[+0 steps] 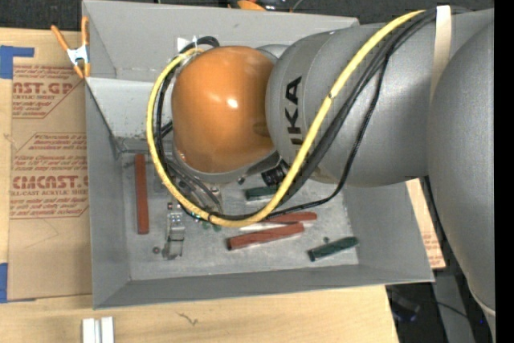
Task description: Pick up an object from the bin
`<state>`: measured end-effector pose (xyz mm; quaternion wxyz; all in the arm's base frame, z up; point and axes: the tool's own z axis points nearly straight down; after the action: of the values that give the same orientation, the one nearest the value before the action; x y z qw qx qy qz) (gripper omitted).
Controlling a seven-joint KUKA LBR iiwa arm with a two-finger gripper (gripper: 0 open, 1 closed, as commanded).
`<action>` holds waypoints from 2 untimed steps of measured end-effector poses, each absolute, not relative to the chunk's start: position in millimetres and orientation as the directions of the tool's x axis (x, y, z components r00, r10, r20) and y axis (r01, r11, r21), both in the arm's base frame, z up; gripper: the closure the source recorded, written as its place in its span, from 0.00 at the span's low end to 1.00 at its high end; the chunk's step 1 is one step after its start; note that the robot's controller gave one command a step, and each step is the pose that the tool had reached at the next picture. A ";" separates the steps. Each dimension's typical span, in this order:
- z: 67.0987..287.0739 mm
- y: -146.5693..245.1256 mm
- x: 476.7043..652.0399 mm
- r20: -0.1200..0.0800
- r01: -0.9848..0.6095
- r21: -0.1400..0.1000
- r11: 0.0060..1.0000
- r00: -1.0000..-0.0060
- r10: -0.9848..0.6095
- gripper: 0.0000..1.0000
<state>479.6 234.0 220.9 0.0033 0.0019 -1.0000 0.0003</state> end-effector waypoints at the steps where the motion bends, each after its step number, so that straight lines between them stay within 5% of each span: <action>1: 95.9 230.1 521.2 0.004 -0.311 0.000 0.950 -0.950 -0.311 0.00; 2: 163.8 174.1 526.7 -0.007 -0.373 -0.002 0.928 -0.928 -0.373 0.00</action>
Offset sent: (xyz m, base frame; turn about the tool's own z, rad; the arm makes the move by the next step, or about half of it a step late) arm 0.0428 -0.0038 -0.1219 -0.3129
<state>526.7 174.1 163.8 -0.0035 0.1899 -0.9818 0.0005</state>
